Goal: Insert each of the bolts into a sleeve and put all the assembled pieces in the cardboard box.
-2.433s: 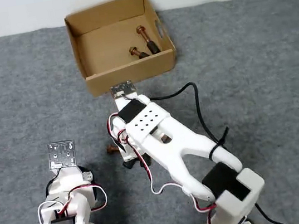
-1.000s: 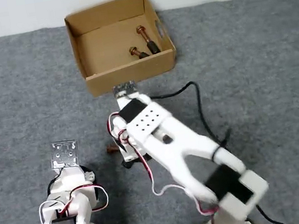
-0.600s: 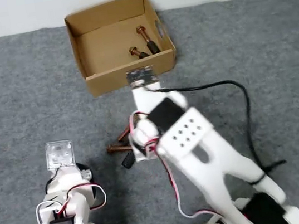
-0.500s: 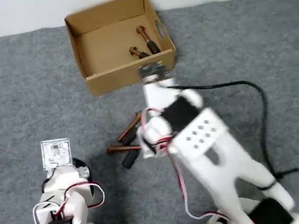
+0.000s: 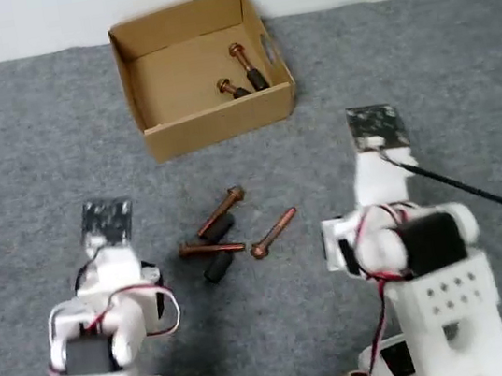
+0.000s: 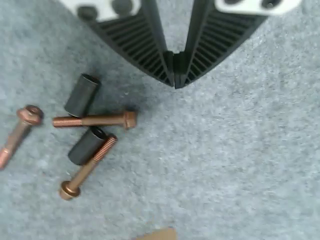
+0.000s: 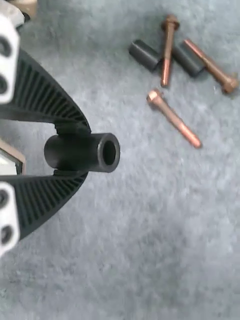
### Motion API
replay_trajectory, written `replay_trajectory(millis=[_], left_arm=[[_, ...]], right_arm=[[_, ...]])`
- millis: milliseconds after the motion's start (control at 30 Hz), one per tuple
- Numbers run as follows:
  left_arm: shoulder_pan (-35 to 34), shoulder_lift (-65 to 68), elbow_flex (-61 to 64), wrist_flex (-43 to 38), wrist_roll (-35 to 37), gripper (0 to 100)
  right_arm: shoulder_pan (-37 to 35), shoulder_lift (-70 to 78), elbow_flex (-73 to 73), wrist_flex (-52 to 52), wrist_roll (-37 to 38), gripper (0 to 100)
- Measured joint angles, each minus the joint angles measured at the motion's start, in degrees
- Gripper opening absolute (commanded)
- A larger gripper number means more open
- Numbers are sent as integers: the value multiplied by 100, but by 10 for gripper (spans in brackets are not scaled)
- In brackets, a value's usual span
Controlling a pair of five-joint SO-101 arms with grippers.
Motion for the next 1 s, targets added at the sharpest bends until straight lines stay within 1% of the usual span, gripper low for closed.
replay_trajectory(millis=[167, 267, 333, 433, 500, 633, 700, 833, 1000], left_arm=[[519, 1635, -844, 0, 9, 6], [897, 2576, -1363, 0, -18, 6], [1134, 3156, -1776, 0, -237, 6], [1354, 4009, -2479, 0, -879, 6], [1398, 4554, -2971, 0, -1310, 18], [1424, 5565, -3956, 0, -1908, 113], [1424, 6048, -4387, 97, -1978, 142], [1424, 6945, -5204, 290, -2031, 148], [1424, 8070, -6004, 325, -2031, 148]], right_arm=[[607, -527, 378, -70, 114, 9], [835, -730, 440, -70, 123, 9], [976, -818, 440, -70, 123, 9], [1152, -888, 440, -70, 123, 9], [1231, -897, 475, -70, 123, 9], [1398, -897, 519, -88, 123, 9], [1468, -897, 519, -88, 123, 9], [1538, -897, 519, -88, 123, 9], [1556, -897, 519, -88, 123, 9]])
